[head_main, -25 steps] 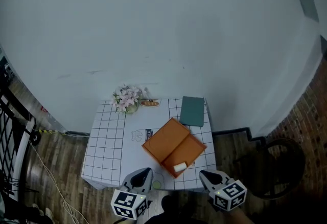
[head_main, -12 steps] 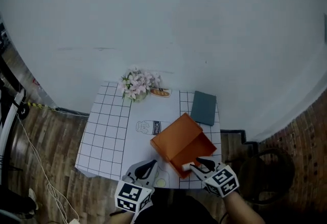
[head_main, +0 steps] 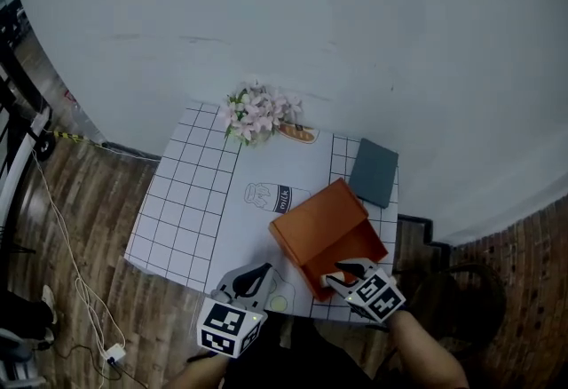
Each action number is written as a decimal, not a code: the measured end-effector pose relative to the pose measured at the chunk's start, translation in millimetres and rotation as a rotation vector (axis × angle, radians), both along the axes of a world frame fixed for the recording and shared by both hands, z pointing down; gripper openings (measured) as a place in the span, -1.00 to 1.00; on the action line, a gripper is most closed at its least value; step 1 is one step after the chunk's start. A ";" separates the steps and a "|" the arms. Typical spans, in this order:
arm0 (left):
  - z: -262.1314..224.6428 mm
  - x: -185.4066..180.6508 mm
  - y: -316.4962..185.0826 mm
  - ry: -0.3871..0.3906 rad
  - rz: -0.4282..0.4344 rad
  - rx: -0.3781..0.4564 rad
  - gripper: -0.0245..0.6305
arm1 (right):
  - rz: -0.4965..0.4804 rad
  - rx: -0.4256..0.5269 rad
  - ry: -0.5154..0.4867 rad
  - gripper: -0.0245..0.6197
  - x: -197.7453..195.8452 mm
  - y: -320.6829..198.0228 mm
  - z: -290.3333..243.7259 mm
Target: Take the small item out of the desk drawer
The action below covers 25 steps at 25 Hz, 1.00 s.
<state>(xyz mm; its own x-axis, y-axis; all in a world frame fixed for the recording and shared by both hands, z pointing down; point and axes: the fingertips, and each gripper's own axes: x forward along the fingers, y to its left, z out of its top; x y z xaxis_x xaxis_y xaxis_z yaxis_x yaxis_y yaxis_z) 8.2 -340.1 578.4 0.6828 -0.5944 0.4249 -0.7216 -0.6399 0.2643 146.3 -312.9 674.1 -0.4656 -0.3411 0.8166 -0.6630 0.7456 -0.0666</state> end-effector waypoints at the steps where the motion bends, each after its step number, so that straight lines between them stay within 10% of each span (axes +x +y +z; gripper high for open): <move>1: 1.4 0.5 -1.7 -0.002 -0.010 -0.005 -0.89 | -0.022 -0.015 0.019 -0.49 1.8 1.1 7.4; 25: -15.2 -4.1 2.5 -0.074 -0.140 0.002 -0.89 | -0.495 -0.353 0.151 -0.38 -8.5 41.1 85.6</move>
<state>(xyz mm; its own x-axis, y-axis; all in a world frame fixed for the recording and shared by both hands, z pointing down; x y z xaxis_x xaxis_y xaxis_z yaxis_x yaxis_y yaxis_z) 4.1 -337.6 563.2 0.5598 -0.6825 0.4699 -0.8213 -0.5321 0.2056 137.7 -271.8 759.7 -0.3702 0.1879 0.9097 -0.2654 0.9171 -0.2975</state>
